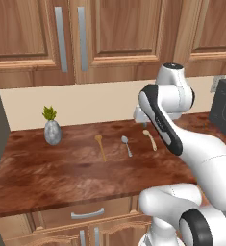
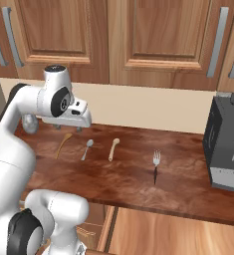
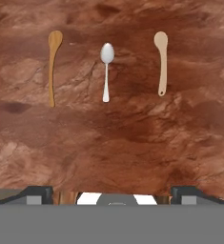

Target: Organize the utensils by type. Pick up the wooden spoons from the counter and place them in the open cabinet. Then pick up the metallic utensils from the counter and place them in the open drawer.

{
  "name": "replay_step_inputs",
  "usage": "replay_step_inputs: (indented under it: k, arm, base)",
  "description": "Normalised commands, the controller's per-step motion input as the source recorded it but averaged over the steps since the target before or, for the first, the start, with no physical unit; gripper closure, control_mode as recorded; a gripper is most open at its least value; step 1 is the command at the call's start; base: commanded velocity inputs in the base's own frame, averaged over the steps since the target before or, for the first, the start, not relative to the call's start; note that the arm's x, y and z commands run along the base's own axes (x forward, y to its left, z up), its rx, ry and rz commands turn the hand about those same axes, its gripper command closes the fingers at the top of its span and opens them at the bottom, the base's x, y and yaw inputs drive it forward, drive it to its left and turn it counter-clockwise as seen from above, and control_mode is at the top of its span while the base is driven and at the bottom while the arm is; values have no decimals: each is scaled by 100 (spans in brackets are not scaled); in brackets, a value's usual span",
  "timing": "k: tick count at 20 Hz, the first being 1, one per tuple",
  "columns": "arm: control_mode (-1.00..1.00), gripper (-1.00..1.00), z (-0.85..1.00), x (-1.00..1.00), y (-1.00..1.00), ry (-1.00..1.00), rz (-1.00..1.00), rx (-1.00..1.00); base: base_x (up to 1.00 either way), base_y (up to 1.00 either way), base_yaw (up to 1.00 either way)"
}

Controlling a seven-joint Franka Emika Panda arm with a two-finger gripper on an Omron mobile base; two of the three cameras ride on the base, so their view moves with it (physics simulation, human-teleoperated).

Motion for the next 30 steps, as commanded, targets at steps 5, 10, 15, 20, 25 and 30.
replay_step_inputs:
  k: [5,10,15,20,25,30]
  arm:
    - [-100,-100,-34,13,27,7,0,0]
    - [-100,-100,-34,22,32,0,0,0]
    - [-100,-100,-31,31,38,0,0,0]
    - [-100,-100,-27,39,28,0,0,0]
    - [-100,-100,-26,43,23,0,0,0]
    - [-100,-100,-29,41,19,5,0,0]
  base:
    - [0,0,0]
    - [0,0,0]
    - [0,0,0]
    - [0,0,0]
    - [0,0,0]
    - [0,0,0]
